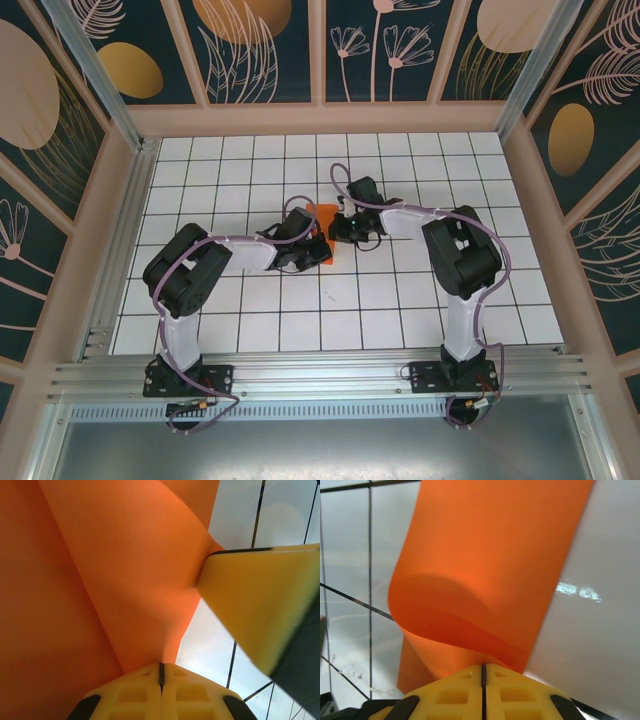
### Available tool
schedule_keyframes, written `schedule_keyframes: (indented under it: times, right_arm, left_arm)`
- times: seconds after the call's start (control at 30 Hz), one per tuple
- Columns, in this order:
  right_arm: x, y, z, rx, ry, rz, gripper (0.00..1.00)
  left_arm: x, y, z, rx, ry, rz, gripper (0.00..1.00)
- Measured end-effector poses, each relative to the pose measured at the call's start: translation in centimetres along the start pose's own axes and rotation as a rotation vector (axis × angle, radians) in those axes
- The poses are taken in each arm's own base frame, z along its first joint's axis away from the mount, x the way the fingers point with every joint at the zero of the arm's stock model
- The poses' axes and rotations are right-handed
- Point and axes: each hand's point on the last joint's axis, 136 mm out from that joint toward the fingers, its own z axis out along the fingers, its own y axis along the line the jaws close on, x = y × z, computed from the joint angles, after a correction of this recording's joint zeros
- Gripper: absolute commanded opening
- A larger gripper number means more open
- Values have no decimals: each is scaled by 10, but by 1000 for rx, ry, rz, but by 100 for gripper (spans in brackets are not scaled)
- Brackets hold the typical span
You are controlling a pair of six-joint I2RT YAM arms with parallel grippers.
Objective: Fold a paper plane with a square sheet of paper (pick it up from the middle)
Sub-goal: Fold the triangle a second time at the center of the table.
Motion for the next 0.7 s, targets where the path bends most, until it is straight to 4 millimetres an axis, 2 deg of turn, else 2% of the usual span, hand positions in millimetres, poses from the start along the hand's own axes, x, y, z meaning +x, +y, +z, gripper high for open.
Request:
schedule_keyframes:
  times: [0.13, 0.7]
  right_arm:
    - [5, -7, 7, 15, 19, 10, 8]
    - [-1, -3, 8, 4, 9, 27, 8]
  left_arm:
    - [0, 0, 0, 0, 0, -3, 2]
    - [0, 0, 0, 0, -1, -9, 0]
